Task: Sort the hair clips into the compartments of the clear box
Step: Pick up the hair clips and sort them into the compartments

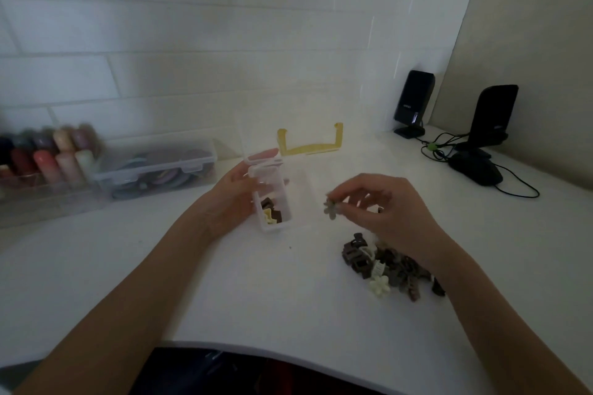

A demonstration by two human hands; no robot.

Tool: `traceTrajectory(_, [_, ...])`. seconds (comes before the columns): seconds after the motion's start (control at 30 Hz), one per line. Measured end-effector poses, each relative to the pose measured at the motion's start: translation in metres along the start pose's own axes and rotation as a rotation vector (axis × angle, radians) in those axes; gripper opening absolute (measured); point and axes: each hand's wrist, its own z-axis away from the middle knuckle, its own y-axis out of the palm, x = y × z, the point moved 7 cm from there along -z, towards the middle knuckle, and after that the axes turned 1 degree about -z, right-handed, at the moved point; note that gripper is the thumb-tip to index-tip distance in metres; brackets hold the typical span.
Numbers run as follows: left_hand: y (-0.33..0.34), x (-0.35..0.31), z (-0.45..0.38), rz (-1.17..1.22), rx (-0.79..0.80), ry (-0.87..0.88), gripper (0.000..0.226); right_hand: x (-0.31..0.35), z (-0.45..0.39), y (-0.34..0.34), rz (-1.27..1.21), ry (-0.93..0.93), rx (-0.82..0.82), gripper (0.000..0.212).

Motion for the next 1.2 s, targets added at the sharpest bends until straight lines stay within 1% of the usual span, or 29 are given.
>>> traceTrajectory(0.07, [0.002, -0.001, 0.000, 0.003, 0.003, 0.004, 0.084, 0.002, -0.002, 0.000, -0.041, -0.032, -0.096, 0.014])
traceTrajectory(0.13, [0.005, -0.001, 0.000, -0.001, 0.016, 0.003, 0.081, 0.001, -0.007, 0.005, -0.029, -0.032, -0.138, 0.014])
traceTrajectory(0.2, [0.007, -0.001, -0.001, 0.006, 0.032, 0.002, 0.082, 0.003, -0.014, 0.016, 0.089, -0.062, -0.107, 0.010])
traceTrajectory(0.3, [0.009, -0.002, -0.001, -0.001, 0.056, 0.000, 0.086, 0.006, -0.022, 0.038, 0.327, -0.159, -0.018, 0.007])
traceTrajectory(0.37, [0.009, -0.004, -0.002, -0.009, 0.055, 0.012, 0.081, 0.002, -0.024, 0.036, 0.319, -0.145, -0.032, 0.010])
traceTrajectory(0.43, [0.004, -0.006, -0.004, 0.010, 0.021, 0.032, 0.074, 0.000, -0.021, 0.019, 0.251, -0.102, -0.049, 0.008])
traceTrajectory(0.47, [0.003, -0.007, -0.004, 0.018, -0.009, 0.037, 0.071, -0.002, -0.017, 0.009, 0.204, -0.080, -0.032, 0.006])
traceTrajectory(0.53, [0.000, -0.008, -0.003, 0.026, -0.072, 0.032, 0.067, -0.008, -0.011, -0.005, 0.142, -0.019, 0.062, 0.005])
traceTrajectory(0.6, [-0.002, -0.006, -0.001, 0.030, -0.109, 0.034, 0.072, -0.017, -0.008, -0.007, 0.235, 0.033, 0.168, 0.005])
traceTrajectory(0.67, [-0.005, -0.006, 0.001, 0.031, -0.120, 0.038, 0.070, -0.028, -0.007, -0.007, 0.379, 0.073, 0.227, 0.006])
traceTrajectory(0.73, [-0.010, -0.003, -0.001, 0.040, -0.127, 0.023, 0.061, -0.036, -0.005, -0.009, 0.478, 0.123, 0.264, 0.006])
traceTrajectory(0.8, [-0.015, -0.001, -0.003, 0.067, -0.127, 0.018, 0.051, -0.043, -0.002, -0.011, 0.511, 0.184, 0.310, 0.007])
traceTrajectory(0.87, [-0.018, -0.001, -0.005, 0.072, -0.111, 0.027, 0.055, -0.047, 0.000, -0.009, 0.495, 0.223, 0.365, 0.013])
traceTrajectory(0.93, [-0.015, -0.003, -0.004, 0.064, -0.098, 0.031, 0.067, -0.048, 0.002, -0.004, 0.444, 0.248, 0.410, 0.016])
traceTrajectory(1.03, [-0.013, -0.003, -0.002, 0.073, -0.082, 0.018, 0.075, -0.048, 0.004, 0.002, 0.408, 0.263, 0.450, 0.013])
traceTrajectory(1.13, [-0.011, -0.004, -0.002, 0.082, -0.062, 0.016, 0.067, -0.045, 0.003, 0.002, 0.413, 0.232, 0.449, 0.008])
traceTrajectory(1.2, [-0.009, -0.005, -0.002, 0.073, -0.045, 0.026, 0.065, -0.040, 0.000, 0.001, 0.397, 0.186, 0.404, 0.006])
